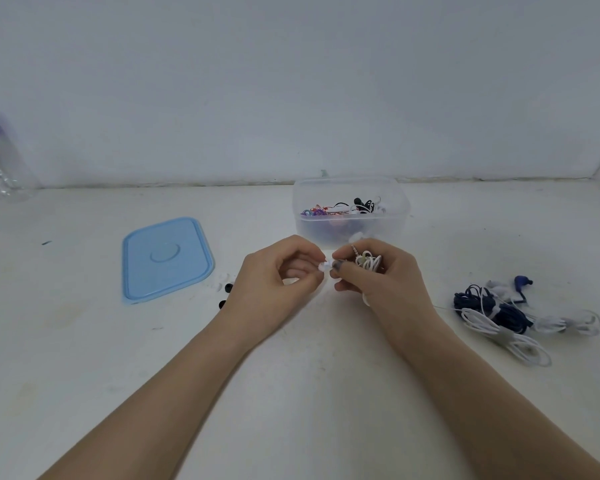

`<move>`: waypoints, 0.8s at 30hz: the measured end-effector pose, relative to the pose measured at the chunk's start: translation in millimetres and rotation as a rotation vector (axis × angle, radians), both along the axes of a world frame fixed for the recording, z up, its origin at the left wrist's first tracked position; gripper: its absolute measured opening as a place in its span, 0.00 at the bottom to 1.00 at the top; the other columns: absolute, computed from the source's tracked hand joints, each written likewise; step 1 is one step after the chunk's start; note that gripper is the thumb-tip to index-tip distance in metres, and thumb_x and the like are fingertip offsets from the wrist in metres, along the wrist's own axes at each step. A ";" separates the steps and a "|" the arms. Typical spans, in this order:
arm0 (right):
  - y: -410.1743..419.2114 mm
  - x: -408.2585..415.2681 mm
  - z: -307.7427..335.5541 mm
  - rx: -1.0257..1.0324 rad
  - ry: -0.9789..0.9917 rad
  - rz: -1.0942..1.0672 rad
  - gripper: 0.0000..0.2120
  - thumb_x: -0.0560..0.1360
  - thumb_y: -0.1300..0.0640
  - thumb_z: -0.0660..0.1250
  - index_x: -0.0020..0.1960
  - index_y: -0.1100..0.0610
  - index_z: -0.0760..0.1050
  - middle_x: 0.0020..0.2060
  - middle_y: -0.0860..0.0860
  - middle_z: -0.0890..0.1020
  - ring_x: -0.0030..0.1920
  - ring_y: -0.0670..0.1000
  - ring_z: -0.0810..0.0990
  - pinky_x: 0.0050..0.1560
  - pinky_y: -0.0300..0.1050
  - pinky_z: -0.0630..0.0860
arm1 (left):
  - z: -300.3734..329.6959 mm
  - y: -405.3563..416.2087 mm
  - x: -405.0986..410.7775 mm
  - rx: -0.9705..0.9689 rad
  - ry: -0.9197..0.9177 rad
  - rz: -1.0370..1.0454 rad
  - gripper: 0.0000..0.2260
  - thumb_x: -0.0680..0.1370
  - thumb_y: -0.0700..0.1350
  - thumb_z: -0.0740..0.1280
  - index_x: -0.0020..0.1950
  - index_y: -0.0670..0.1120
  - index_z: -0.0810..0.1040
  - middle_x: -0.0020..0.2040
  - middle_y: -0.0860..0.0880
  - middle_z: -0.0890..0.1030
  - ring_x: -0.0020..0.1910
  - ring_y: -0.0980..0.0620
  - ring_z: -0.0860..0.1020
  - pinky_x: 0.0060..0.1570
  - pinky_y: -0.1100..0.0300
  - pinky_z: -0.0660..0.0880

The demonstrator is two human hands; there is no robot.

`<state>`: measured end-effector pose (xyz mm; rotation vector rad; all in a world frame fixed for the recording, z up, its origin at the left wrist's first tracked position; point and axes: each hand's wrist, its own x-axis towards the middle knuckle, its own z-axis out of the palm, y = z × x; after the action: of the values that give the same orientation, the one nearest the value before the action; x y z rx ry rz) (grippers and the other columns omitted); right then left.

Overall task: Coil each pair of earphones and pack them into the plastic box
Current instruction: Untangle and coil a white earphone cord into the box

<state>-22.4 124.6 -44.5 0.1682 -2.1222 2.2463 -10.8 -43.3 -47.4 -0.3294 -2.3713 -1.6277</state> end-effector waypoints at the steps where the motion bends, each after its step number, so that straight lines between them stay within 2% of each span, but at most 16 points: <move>1: -0.1 0.1 0.2 -0.007 -0.001 0.003 0.05 0.72 0.69 0.72 0.43 0.61 0.83 0.39 0.54 0.83 0.40 0.50 0.83 0.40 0.37 0.79 | 0.1 -0.2 0.3 -0.002 0.007 -0.003 0.09 0.75 0.31 0.70 0.47 0.45 0.83 0.42 0.51 0.86 0.43 0.54 0.85 0.48 0.66 0.78; 13: 3.9 -2.1 -0.7 -0.061 0.001 0.079 0.05 0.72 0.71 0.72 0.42 0.62 0.82 0.37 0.55 0.81 0.39 0.52 0.81 0.41 0.40 0.79 | 2.5 0.1 0.6 -0.030 0.027 0.000 0.09 0.76 0.33 0.71 0.49 0.46 0.85 0.42 0.53 0.86 0.43 0.56 0.84 0.48 0.69 0.76; 15: 6.1 -3.0 0.5 -0.115 -0.025 0.118 0.07 0.72 0.71 0.71 0.43 0.60 0.81 0.37 0.55 0.81 0.39 0.53 0.81 0.41 0.42 0.78 | 3.4 -0.1 1.0 -0.032 0.033 -0.020 0.07 0.77 0.34 0.72 0.50 0.45 0.85 0.41 0.55 0.85 0.42 0.59 0.83 0.47 0.71 0.74; 19: 11.4 -5.3 4.7 -0.237 -0.113 0.202 0.10 0.72 0.74 0.69 0.47 0.60 0.78 0.37 0.55 0.82 0.37 0.52 0.82 0.39 0.42 0.79 | 5.4 -1.3 1.9 0.000 0.033 -0.064 0.06 0.77 0.35 0.73 0.50 0.44 0.86 0.45 0.52 0.86 0.44 0.58 0.83 0.48 0.71 0.74; 24: 16.8 -8.3 9.3 -0.291 -0.215 0.285 0.10 0.72 0.73 0.69 0.50 0.62 0.77 0.36 0.55 0.81 0.37 0.52 0.82 0.38 0.39 0.79 | 6.8 -2.5 1.1 -0.019 0.036 -0.111 0.05 0.77 0.36 0.73 0.50 0.44 0.85 0.45 0.54 0.82 0.42 0.61 0.79 0.45 0.72 0.72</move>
<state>-30.8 141.4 -35.2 0.2399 -1.9339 2.8252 -9.7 -45.8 -40.6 -0.4979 -2.3816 -1.6332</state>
